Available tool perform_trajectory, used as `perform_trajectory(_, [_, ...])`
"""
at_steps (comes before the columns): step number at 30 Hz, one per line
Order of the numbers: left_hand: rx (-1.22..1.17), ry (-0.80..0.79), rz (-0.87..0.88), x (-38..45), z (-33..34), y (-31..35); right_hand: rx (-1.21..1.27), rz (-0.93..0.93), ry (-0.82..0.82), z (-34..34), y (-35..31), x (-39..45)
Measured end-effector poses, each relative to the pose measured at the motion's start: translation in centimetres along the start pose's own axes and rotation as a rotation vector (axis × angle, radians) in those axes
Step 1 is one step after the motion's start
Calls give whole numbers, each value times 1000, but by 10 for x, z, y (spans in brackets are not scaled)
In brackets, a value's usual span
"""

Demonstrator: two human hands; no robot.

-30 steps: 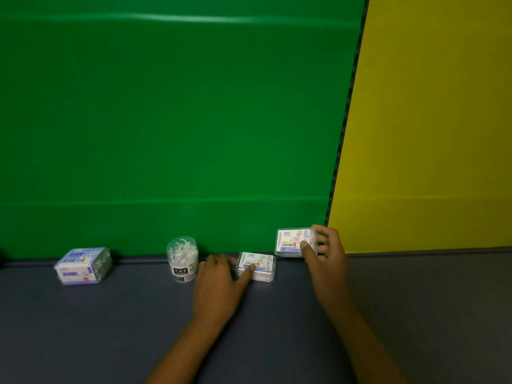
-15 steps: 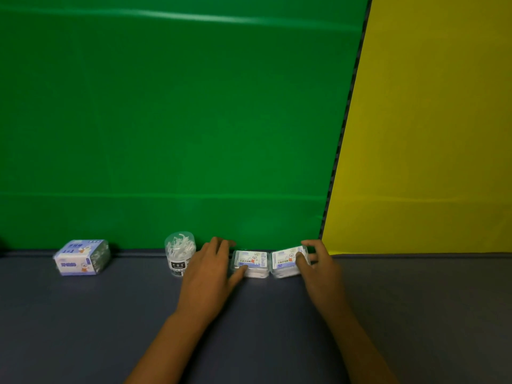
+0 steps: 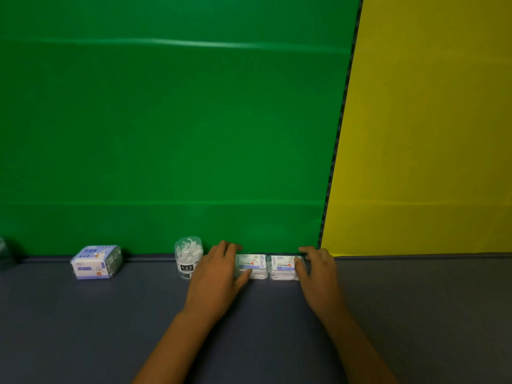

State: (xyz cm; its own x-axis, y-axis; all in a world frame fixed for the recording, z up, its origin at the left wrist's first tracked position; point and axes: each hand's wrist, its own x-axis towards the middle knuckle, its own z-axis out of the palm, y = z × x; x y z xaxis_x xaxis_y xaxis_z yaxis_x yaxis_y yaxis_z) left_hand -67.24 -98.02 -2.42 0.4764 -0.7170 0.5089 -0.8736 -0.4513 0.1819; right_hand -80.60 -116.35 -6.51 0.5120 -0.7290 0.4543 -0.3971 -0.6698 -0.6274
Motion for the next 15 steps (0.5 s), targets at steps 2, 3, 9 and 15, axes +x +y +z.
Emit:
perform_trajectory(2, [6,-11,-2,-9,-9,-3,-15,-64,10,-5,-10,-1])
perform_trajectory(3, [10,-8,-7,-14,-15,-5,-36,-116,5,-8,-17,-1])
perform_trajectory(9, [49,26,-48,-38,-56,-31,-311,-368,-141,-28,-82,-16])
perform_trajectory(15, [122,1,-122,-85,-101,-65,-373,-440,-241,-22,-150,-60])
